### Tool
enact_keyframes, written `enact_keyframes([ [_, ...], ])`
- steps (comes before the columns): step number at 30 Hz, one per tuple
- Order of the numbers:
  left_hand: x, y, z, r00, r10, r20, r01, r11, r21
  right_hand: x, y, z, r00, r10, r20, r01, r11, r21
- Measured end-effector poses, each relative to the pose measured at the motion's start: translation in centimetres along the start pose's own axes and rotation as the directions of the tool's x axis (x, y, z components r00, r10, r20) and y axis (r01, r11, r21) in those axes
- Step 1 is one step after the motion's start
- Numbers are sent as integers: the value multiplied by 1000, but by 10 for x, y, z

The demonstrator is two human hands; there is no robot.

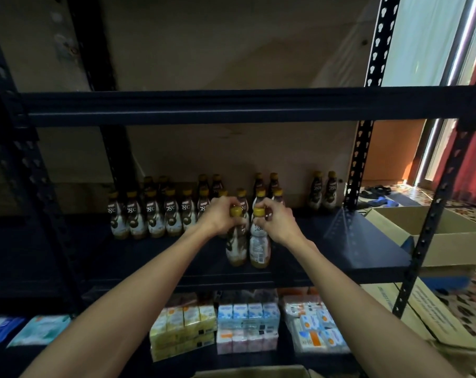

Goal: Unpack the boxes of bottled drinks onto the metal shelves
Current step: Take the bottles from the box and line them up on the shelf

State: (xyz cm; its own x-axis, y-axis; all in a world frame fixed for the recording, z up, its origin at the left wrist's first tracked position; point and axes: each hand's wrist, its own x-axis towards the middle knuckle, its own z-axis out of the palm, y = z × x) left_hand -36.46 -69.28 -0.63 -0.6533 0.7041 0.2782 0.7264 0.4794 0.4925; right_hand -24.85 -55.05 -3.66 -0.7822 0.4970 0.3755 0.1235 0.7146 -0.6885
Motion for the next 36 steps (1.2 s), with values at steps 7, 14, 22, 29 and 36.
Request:
enact_keyframes([
  [7,4,-6,2,983,-1,183,-6,999,36,-2,3,4,1000,6,-10,-6,998,55],
  [14,-1,-9,26,997,-83,-11,80,984,-158,-1,5,9,998,-21,-61,24,999,42],
  [22,-2,-8,27,995,-100,4,98,969,-228,12,5,-5,997,42,68,-45,998,47],
  [29,0,-6,31,990,-144,5,142,973,-181,15,9,-1,999,-17,-29,16,1000,-25],
  [36,0,-6,32,990,-142,7,141,975,-173,26,10,-5,993,90,78,-89,996,-8],
])
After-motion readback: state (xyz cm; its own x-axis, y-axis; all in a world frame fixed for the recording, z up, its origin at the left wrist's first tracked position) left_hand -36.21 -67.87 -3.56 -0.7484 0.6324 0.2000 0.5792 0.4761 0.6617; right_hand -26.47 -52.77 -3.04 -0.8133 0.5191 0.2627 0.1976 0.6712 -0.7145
